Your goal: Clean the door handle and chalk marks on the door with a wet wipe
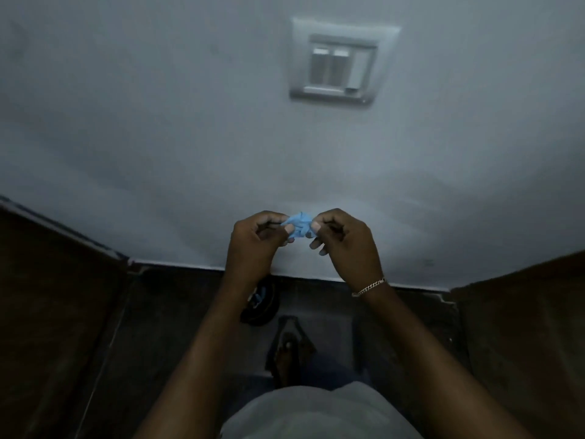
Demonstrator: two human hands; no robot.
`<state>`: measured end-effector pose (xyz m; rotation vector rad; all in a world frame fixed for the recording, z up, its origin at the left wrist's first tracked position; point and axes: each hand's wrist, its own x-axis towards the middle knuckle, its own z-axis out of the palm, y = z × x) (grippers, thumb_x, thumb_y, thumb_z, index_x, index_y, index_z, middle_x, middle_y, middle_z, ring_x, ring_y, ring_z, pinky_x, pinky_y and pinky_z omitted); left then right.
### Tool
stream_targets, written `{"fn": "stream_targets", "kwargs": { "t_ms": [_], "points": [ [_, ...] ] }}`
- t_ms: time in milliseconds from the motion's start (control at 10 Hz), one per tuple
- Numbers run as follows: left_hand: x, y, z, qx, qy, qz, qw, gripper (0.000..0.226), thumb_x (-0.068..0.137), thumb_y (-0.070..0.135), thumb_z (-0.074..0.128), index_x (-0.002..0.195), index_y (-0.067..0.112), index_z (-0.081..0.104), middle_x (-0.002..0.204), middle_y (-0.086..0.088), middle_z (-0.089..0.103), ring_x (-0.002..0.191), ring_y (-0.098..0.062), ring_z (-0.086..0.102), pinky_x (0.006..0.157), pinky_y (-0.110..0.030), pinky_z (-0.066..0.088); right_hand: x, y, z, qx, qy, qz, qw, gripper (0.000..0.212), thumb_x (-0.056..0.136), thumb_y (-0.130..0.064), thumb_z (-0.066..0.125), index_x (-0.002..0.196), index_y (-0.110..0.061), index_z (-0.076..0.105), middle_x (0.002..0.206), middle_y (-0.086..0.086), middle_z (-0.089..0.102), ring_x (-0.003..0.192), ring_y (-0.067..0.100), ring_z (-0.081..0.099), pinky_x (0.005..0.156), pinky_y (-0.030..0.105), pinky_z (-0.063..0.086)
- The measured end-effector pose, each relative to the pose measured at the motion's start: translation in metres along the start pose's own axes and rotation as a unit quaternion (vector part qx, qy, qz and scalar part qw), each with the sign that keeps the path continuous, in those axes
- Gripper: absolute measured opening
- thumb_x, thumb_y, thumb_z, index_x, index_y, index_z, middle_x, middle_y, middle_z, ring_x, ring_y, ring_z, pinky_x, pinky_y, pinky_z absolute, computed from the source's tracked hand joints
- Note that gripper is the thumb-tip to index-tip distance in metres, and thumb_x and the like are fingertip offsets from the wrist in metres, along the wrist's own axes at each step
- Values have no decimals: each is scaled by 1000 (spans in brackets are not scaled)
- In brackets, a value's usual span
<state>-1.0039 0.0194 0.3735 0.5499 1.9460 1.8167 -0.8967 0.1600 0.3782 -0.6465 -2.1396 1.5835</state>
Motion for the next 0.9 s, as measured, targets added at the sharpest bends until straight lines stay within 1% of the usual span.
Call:
{"fn": "stream_targets", "kwargs": {
  "t_ms": [100, 200, 300, 400, 500, 600, 700, 800, 900],
  "points": [
    [2, -24, -34, 8, 50, -27, 998, 6, 86, 3, 73, 91, 6, 72, 86, -11, 75, 76, -23, 75, 67, -28, 61, 12, 8, 38, -3, -34, 4, 999, 4, 91, -12, 66, 89, -10, 69, 86, -2, 69, 75, 16, 69, 57, 36, 60],
    [11, -65, -62, 42, 85, -61, 994, 7, 85, 6, 75, 87, 11, 72, 83, -8, 75, 74, -17, 73, 67, -29, 60, 25, 34, 76, -6, -57, 35, 998, 7, 88, -10, 70, 94, -12, 73, 88, -3, 72, 78, 15, 70, 64, 37, 61],
    [18, -125, -85, 68, 107, -107, 986, 9, 85, 3, 74, 86, 12, 71, 78, -3, 73, 69, -8, 69, 66, -30, 60, 34, 78, 121, -40, -93, 61, 993, 17, 86, -9, 72, 100, -17, 76, 93, -6, 75, 82, 8, 71, 74, 29, 60],
    [24, -210, -107, 85, 119, -148, 978, 26, 84, 0, 71, 81, 25, 73, 78, -1, 75, 73, -17, 71, 70, -41, 61, 42, 142, 170, -73, -121, 105, 984, 18, 83, -6, 73, 96, -18, 79, 93, -5, 76, 80, -1, 69, 73, 18, 56],
    [33, -304, -124, 101, 127, -203, 966, 29, 83, 5, 71, 77, 33, 71, 79, 2, 74, 78, -22, 73, 74, -48, 62, 50, 218, 220, -98, -156, 168, 968, 18, 82, -2, 72, 92, -14, 79, 90, -2, 76, 78, 3, 70, 71, 17, 57],
    [47, -394, -135, 95, 135, -255, 953, 18, 81, 13, 73, 78, 30, 70, 81, -2, 73, 80, -25, 73, 76, -50, 61, 63, 296, 268, -130, -181, 191, 956, 17, 82, -2, 70, 91, -13, 79, 91, 2, 76, 78, 7, 70, 70, 17, 57],
    [59, -469, -144, 115, 149, -282, 941, 13, 82, 13, 72, 94, 17, 72, 95, -7, 73, 91, -26, 70, 82, -34, 58, 77, 366, 306, -139, -206, 240, 939, 15, 86, -4, 67, 93, -12, 78, 93, 7, 76, 75, 16, 72, 69, 33, 62],
    [55, -532, -154, 129, 162, -343, 916, 39, 87, 14, 73, 124, 8, 61, 116, -1, 59, 107, -17, 57, 91, -24, 44, 82, 432, 329, -192, -228, 234, 925, 15, 89, -12, 66, 99, -13, 77, 102, 10, 74, 85, 26, 72, 78, 43, 60],
    [41, -568, -166, 131, 184, -370, 901, 46, 85, 23, 75, 127, 12, 59, 125, 1, 58, 112, -18, 58, 100, -34, 49, 85, 468, 340, -218, -228, 220, 923, 15, 87, -18, 72, 99, -13, 78, 105, 11, 73, 89, 28, 71, 84, 43, 58]
  ]
}}
